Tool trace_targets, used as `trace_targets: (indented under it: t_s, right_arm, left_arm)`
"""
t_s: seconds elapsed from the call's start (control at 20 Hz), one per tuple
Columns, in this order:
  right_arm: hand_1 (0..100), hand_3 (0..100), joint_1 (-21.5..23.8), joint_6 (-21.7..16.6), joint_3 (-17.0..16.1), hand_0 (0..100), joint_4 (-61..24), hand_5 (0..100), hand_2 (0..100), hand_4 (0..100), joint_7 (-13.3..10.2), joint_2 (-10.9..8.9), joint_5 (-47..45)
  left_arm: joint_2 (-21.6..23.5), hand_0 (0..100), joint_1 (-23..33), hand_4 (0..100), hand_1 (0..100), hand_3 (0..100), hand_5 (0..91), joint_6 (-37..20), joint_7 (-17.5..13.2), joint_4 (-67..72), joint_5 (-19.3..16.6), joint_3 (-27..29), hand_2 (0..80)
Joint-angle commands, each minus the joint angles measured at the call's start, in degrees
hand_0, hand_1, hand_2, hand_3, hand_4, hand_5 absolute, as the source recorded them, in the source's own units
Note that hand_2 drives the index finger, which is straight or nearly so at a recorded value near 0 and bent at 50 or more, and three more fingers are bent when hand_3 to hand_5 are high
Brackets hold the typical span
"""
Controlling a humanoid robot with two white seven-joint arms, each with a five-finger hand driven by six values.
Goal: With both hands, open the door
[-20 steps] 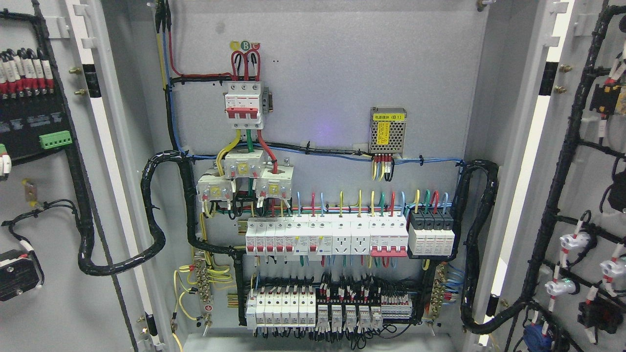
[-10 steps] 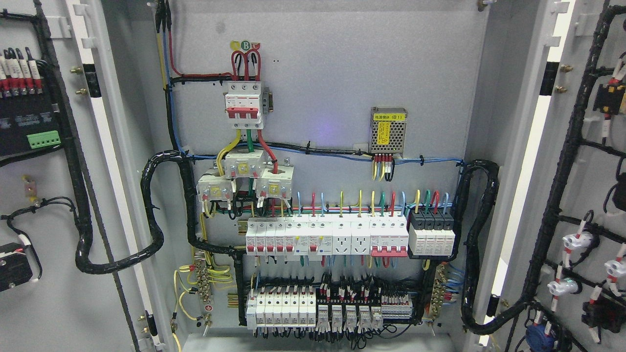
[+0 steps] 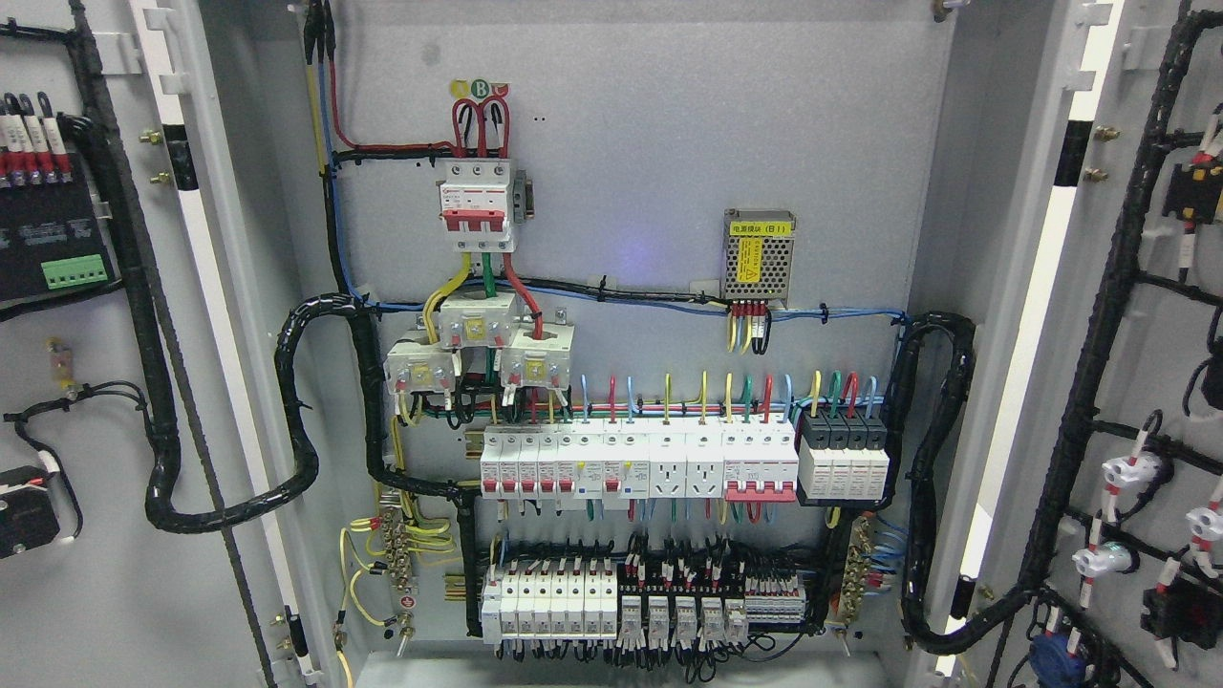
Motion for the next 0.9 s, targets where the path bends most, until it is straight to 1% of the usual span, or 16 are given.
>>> trace_targets:
  t_s: [0.0,0.2,0.35,0.45,0.5,0.55,0.7,0.85]
  right_arm:
    - [39,0,0.96,0.04,-1.52,12,-0.18,0,0,0,0.02,-0.38,-1.93]
    - [39,0,1.31,0.04,-1.61,12,-0.18,0,0,0,0.11,-0.82,-2.11]
    - [39,0,1.40,-0.05,-1.61,12,-0.18,0,0,0,0.11,-0.91,-2.11]
    - [39,0,1.49,-0.75,-0.82,12,-0.79,0,0,0,0.37,-0.91,-2.11]
    - [39,0,1.75,-1.02,-0.55,12,-1.50,0,0,0,0.37,-1.08,-2.11]
    - [39,0,2.02,-1.02,-0.03,12,-2.02,0,0,0,0.46,-1.69,-2.11]
    - [39,0,2.55,-1.28,3.21,12,-2.21,0,0,0,0.55,-3.19,-2.37]
    - [39,0,2.63,-3.04,6.65,12,-2.21,0,0,0,0.55,-4.59,-2.37]
  left_arm:
    - [-0.42,12,1.26,0,39,0,0.0,-24.80,0.12,-1.31,0.22,-1.19,0.0]
    - [-2.53,12,3.72,0,39,0,0.0,-23.84,0.12,-7.37,0.22,-2.51,0.0]
    - [-3.94,12,6.53,0,39,0,0.0,-17.71,0.12,-14.05,0.22,-3.13,0.0]
    - [-6.13,12,7.41,0,39,0,0.0,-13.31,0.12,-17.92,0.13,-3.91,0.0]
    - [-7.18,12,7.51,0,39,0,0.0,-11.98,0.12,-19.50,0.05,-4.35,0.0]
    - [-7.80,12,7.77,0,39,0,0.0,-11.45,0.12,-21.00,-0.13,-4.88,0.0]
    - [-8.77,12,11.10,0,39,0,0.0,-11.35,0.12,-23.99,-0.31,-8.04,0.0]
    - [-10.62,12,14.97,0,39,0,0.0,-11.35,0.12,-27.86,-0.66,-11.03,0.0]
